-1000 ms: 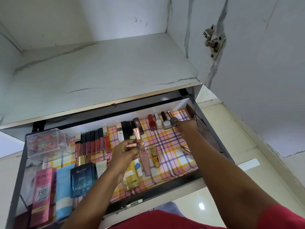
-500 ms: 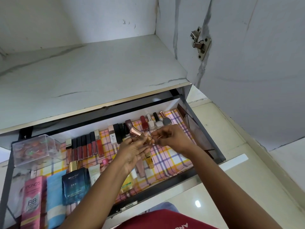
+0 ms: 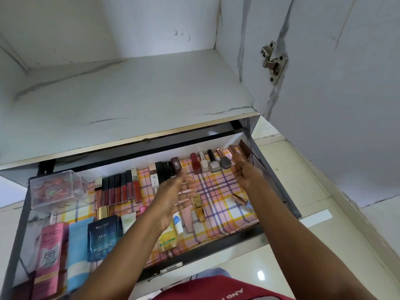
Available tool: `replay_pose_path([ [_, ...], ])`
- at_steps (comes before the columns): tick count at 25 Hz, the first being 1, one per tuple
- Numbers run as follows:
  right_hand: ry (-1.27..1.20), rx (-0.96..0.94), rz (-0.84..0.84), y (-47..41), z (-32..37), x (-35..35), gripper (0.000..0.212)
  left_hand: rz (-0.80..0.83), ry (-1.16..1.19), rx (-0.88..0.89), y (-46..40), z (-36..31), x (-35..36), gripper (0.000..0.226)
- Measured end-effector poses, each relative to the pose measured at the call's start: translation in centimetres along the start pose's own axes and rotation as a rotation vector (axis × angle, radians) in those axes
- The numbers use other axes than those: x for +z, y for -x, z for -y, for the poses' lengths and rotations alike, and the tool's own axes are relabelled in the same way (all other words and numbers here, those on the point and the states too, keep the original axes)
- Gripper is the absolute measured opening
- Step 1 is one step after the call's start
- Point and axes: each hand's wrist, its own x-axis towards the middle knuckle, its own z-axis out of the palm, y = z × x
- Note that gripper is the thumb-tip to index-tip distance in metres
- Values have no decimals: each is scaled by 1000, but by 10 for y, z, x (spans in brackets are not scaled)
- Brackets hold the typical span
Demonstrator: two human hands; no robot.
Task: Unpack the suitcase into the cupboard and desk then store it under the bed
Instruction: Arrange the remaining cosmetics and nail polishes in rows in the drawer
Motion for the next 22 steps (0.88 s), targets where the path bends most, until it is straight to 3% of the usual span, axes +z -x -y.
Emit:
replay_pose_path([
  [2,96,-17,-118,-21,-3,-2,44,-22,0,-42,5,10,-11,33],
  [4,160,-3,-147,-30,-3,-2,38,-48,9,-71,8,19,-21,29],
  [7,217,4,-140,-46,2,1,24,-88,49,-87,11,26,-30,25],
  [11,316,23,-47,-70,2,3,37,-93,68,-94,13,30,-31,22],
  [15,488,-49,-102,-70,2,0,34,-77,59,-91,12,34,-31,23],
  [16,600,-109,-137,-64,5,-1,33,-78,56,-87,12,34,-32,24],
  [18,1094,-257,-139,-38,14,-5,36,-79,41,-70,11,34,-33,26],
  [20,1699,-294,38,-1,18,-10,47,-67,27,-52,9,33,-32,27],
  [22,2093,-324,180,24,6,-19,43,-48,20,-59,8,33,-28,27],
])
